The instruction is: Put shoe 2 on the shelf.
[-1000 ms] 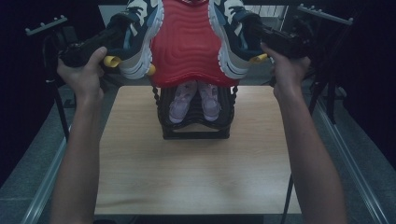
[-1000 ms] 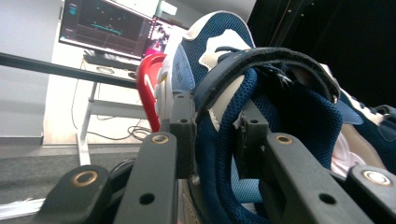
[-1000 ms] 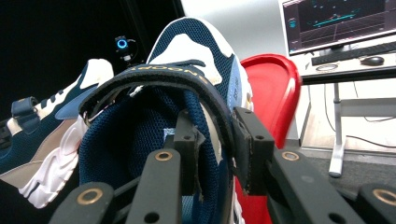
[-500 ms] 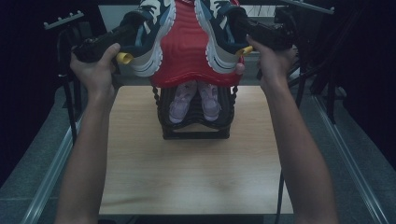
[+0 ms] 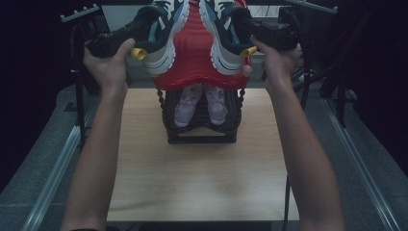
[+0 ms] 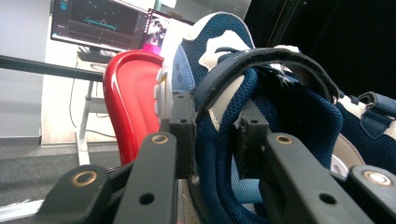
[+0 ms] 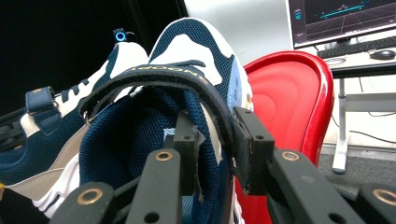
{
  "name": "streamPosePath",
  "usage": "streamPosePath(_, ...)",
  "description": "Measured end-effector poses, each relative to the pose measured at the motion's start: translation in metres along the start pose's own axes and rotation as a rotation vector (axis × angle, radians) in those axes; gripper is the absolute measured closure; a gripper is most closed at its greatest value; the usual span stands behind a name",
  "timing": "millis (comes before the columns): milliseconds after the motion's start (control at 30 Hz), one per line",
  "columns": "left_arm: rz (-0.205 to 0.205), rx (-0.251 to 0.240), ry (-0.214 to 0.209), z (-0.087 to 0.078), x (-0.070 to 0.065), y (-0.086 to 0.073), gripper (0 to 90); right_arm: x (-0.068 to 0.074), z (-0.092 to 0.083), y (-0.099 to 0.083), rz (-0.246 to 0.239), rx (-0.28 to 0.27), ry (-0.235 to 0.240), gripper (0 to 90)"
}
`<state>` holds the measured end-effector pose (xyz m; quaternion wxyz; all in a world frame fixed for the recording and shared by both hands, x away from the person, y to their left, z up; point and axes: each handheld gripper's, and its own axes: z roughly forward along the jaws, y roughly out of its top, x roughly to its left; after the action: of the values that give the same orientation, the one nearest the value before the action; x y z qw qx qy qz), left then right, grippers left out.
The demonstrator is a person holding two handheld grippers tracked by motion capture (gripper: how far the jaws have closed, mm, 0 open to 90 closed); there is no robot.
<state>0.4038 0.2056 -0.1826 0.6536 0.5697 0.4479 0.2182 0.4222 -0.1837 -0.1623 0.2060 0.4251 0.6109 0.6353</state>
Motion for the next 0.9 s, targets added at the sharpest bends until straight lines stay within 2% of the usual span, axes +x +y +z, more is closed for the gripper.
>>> streamPosePath(133,0.012,0.016,0.009,0.006,-0.001,0.000,73.3,-0.001,0.002,-0.001,-0.004,0.002,-0.007,72.6)
streamPosePath(233,0.004,0.013,0.010,0.011,-0.002,0.000,73.3,-0.003,0.005,-0.001,-0.007,0.002,-0.022,72.6)
streamPosePath(400,0.023,0.015,0.029,0.019,-0.005,-0.002,73.3,-0.006,0.009,-0.002,-0.007,0.007,-0.025,72.7)
streamPosePath(667,0.025,0.022,0.038,0.033,-0.008,-0.006,73.3,-0.009,0.015,-0.004,-0.010,0.017,-0.057,72.6)
streamPosePath(900,0.050,0.040,0.051,0.040,-0.014,-0.007,72.8,-0.012,0.021,-0.006,-0.008,0.031,-0.079,72.6)
